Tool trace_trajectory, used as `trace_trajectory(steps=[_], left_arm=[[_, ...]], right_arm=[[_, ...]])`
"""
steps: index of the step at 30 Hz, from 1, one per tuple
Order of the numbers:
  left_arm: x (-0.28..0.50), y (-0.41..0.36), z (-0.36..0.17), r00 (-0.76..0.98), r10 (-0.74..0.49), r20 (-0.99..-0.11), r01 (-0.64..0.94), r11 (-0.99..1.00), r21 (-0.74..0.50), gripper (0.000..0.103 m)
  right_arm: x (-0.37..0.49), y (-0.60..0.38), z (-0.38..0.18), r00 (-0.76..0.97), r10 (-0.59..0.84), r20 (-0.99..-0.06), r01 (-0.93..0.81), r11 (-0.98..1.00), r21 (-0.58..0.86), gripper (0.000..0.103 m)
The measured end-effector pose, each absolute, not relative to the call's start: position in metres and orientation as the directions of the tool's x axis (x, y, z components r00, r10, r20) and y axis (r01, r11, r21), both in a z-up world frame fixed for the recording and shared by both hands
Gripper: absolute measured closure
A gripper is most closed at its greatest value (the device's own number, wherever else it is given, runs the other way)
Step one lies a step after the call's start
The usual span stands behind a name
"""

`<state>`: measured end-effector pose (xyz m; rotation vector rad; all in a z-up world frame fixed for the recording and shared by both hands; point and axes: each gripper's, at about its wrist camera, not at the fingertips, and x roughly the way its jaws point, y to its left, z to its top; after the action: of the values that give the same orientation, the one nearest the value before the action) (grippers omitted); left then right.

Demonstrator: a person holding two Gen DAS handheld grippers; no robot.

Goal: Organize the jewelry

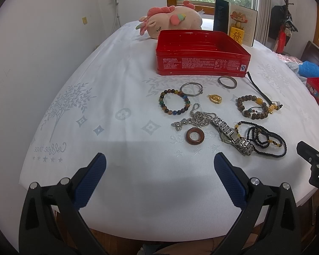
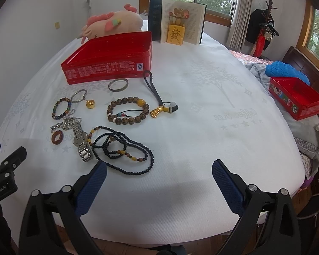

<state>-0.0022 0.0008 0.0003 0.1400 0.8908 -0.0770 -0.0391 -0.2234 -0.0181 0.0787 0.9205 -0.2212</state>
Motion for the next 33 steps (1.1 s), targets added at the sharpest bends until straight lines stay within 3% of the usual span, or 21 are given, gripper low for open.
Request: trace_trajectory(steps=[26, 33], left_arm=[[-0.001, 0.001, 0.000, 0.625, -0.010, -0.781, 0.125, 0.988, 0.088, 0.003], [0.007, 0.018, -0.006, 0.594, -0.046, -0.803, 0.107, 0.994, 0.022, 0.003]], right_arm=[[-0.039, -0.224, -0.019, 0.584, -0.155, -0.797, 0.222, 0.975, -0.026, 0.004], [-0.033, -0.225, -0.022, 0.587, -0.141, -0.797, 0.215, 0.976, -0.014, 0.004]])
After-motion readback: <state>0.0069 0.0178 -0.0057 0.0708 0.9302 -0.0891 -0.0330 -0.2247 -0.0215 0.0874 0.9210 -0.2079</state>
